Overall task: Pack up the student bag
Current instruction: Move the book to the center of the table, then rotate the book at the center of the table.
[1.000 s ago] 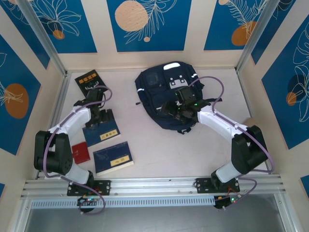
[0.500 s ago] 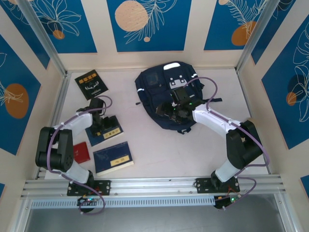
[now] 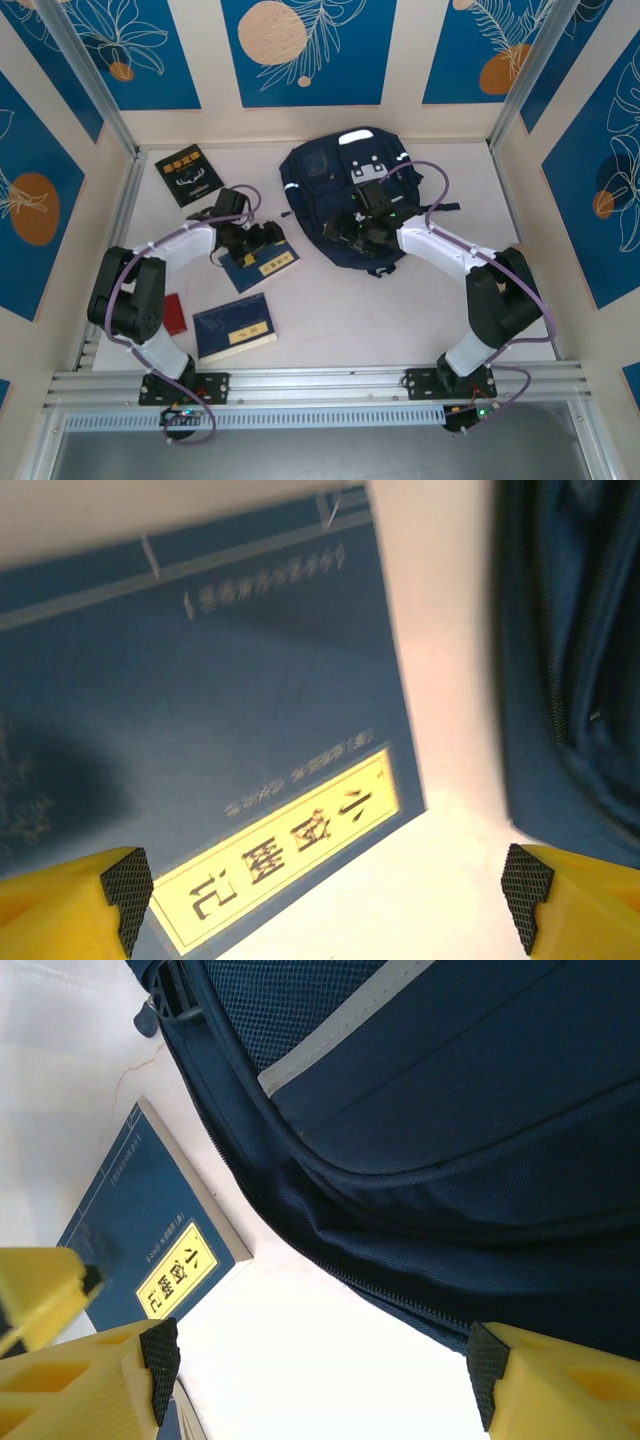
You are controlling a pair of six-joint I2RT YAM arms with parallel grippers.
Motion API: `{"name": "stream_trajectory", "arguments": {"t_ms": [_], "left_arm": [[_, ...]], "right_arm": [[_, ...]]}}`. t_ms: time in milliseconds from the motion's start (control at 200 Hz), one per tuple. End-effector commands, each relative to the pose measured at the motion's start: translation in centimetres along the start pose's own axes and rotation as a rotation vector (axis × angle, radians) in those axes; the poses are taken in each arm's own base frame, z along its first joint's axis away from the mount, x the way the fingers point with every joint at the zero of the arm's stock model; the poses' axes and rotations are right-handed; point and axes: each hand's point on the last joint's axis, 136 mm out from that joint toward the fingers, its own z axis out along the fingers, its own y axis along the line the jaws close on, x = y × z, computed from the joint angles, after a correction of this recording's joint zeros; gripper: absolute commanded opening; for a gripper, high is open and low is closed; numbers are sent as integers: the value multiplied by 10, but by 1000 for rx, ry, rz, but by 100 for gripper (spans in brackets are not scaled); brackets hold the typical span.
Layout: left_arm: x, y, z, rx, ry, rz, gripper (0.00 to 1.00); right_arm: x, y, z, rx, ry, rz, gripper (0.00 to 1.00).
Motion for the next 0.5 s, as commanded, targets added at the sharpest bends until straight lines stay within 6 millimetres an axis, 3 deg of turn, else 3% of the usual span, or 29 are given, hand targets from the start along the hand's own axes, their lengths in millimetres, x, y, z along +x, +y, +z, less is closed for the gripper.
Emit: {"name": "stream_trajectory", "arguments": {"t_ms": [0, 165, 325, 495], "left_arm": [[-25, 6, -32, -53, -60, 78, 93], [-47, 48, -34, -182, -60, 104, 93], [-64, 63, -22, -194, -44, 107, 90], [-68, 73, -10, -205, -1, 102, 89]], "right_arm": [[9, 27, 3, -57, 33, -27, 77], [42, 59, 31, -92, 146, -47, 71], [70, 92, 61, -147, 271, -29, 69], [76, 101, 86, -134, 338, 1, 69]]}}
